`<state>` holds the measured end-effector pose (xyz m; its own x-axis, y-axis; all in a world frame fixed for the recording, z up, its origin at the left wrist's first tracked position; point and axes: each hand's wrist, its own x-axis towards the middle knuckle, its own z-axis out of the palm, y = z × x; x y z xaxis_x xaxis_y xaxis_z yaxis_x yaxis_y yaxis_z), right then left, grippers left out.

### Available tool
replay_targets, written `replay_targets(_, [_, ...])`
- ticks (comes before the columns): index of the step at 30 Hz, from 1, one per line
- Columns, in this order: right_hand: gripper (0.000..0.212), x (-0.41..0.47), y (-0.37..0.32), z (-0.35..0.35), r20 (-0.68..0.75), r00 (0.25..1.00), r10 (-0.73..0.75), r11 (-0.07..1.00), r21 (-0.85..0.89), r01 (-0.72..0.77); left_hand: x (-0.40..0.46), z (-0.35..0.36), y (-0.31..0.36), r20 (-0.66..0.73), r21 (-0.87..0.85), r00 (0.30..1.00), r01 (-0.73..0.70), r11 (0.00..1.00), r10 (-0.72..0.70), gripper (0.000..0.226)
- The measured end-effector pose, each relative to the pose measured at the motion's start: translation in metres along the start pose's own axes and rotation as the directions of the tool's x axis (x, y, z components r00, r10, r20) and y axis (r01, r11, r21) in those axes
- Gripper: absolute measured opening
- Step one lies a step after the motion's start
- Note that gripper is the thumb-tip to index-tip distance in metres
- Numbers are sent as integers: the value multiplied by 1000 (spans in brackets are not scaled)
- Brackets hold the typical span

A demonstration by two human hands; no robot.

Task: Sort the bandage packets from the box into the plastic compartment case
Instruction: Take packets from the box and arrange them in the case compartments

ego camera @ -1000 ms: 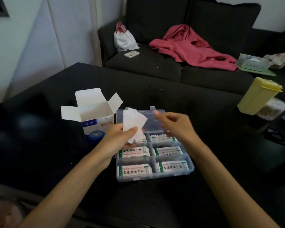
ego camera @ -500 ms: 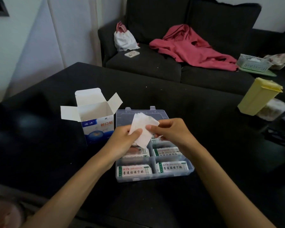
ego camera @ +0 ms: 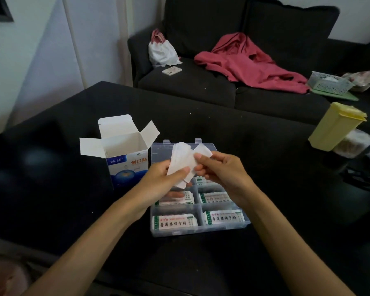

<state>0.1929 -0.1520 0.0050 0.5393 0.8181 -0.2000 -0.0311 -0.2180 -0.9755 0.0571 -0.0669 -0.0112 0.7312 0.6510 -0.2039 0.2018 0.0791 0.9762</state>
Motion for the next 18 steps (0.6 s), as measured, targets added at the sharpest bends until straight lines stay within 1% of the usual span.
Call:
replay_targets(2, [21,-1,-3,0,37,998,49,998,39,-50,0,-2,-1,-35,80,997,-62,995,64,14])
replay_targets(3, [27,-2,-6,-1,55,994,96,992,72,-100,1,-3,-1,-50,129,993,-97,987,105,14])
replay_targets(5, [40,-1,-9,-3,86,978,190,960,191,-204,1,-8,-1,-56,188,985,-147,971,160,16])
replay_targets(7, [42,0,-12,-5,119,965,235,915,309,-261,1,-10,0,-49,151,988,-134,979,143,17])
replay_targets(9, [33,1,-12,-5,159,954,254,890,348,-295,0,-12,1,-52,80,995,-84,993,88,20])
replay_targets(10, [29,2,-12,-5,186,948,260,884,348,-311,1,-14,1,-60,70,996,-67,995,72,22])
replay_targets(12, [25,2,-12,-7,239,932,273,901,277,-335,0,-19,2,-104,52,992,-68,996,73,27])
replay_targets(14, [27,2,-16,-13,276,918,283,940,110,-323,-2,-25,4,-186,-17,978,-104,994,99,29])
replay_targets(15, [29,2,-18,-15,269,922,277,957,6,-290,-3,-29,6,-227,-40,966,-133,990,121,28])
replay_targets(16, [29,3,-20,-18,241,939,245,968,-109,-225,-5,-32,7,-265,-51,953,-163,985,144,26])
replay_targets(17, [27,6,-21,-19,205,962,181,964,-231,-132,-7,-37,9,-298,-60,940,-192,980,165,23])
replay_targets(18, [23,8,-22,-18,179,980,92,936,-352,-24,-8,-39,10,-320,-68,930,-215,974,182,21])
